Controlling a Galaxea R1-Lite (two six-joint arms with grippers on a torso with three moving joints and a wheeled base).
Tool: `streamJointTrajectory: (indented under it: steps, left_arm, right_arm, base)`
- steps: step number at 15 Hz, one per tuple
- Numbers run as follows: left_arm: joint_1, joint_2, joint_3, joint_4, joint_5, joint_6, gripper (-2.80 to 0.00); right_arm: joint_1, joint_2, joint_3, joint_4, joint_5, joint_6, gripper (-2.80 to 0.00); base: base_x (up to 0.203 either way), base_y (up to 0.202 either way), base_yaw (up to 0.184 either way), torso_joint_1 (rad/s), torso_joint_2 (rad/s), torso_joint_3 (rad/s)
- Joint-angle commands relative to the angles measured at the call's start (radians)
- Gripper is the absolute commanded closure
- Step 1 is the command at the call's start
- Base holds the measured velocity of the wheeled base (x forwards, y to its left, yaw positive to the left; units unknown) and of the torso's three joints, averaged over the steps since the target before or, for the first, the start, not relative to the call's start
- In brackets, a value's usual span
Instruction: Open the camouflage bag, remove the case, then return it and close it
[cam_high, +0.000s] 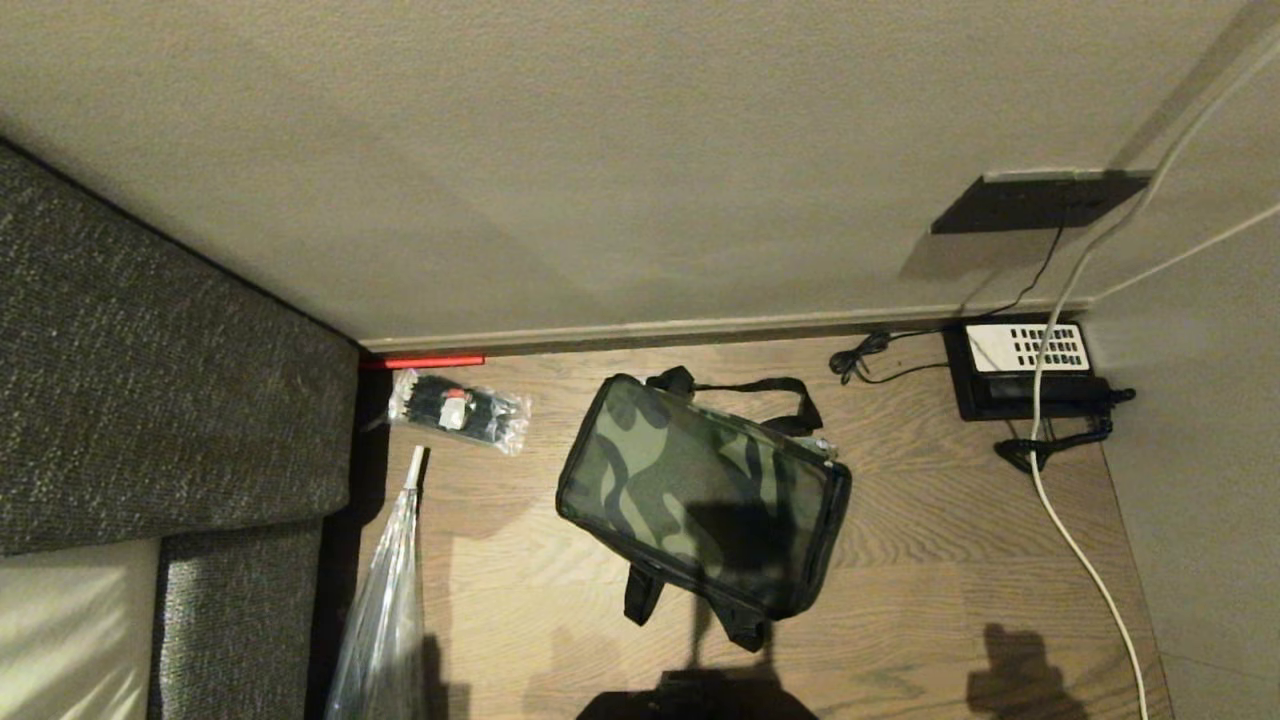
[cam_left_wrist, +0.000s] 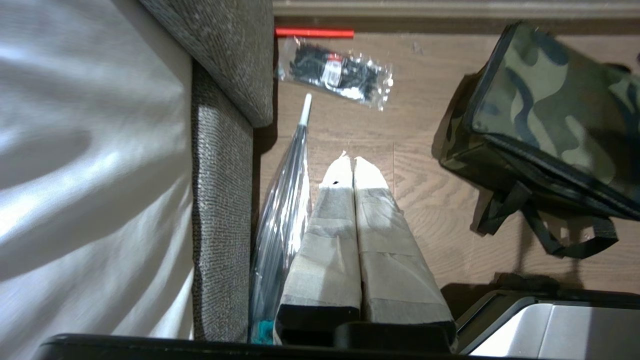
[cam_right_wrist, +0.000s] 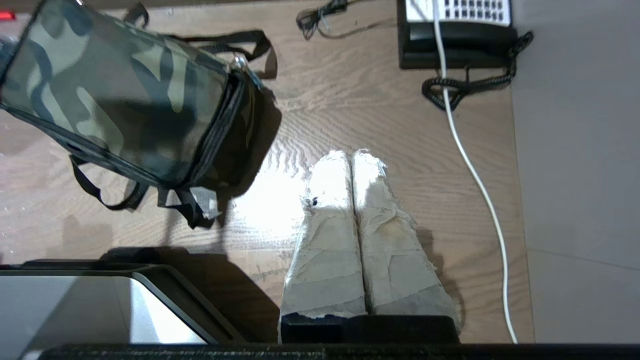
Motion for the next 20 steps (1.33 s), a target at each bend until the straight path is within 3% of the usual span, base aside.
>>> streamJointTrajectory:
  steps: [1, 20]
  left_arm:
    - [0.0, 0.0, 0.002, 0.0, 0.001, 0.0, 0.0]
    - [0.0, 0.0, 0.002, -0.001, 0.004, -0.003, 0.0]
  right_arm:
    - [0.0, 0.003, 0.0, 0.0, 0.0, -0.001, 0.0]
    - [0.0, 0.003, 0.0, 0.0, 0.0, -0.001, 0.0]
  base:
    - [0.0, 0.0, 0.0, 0.006, 0.0, 0.206]
    - [0.0, 0.0, 0.0, 0.002, 0.0, 0.202]
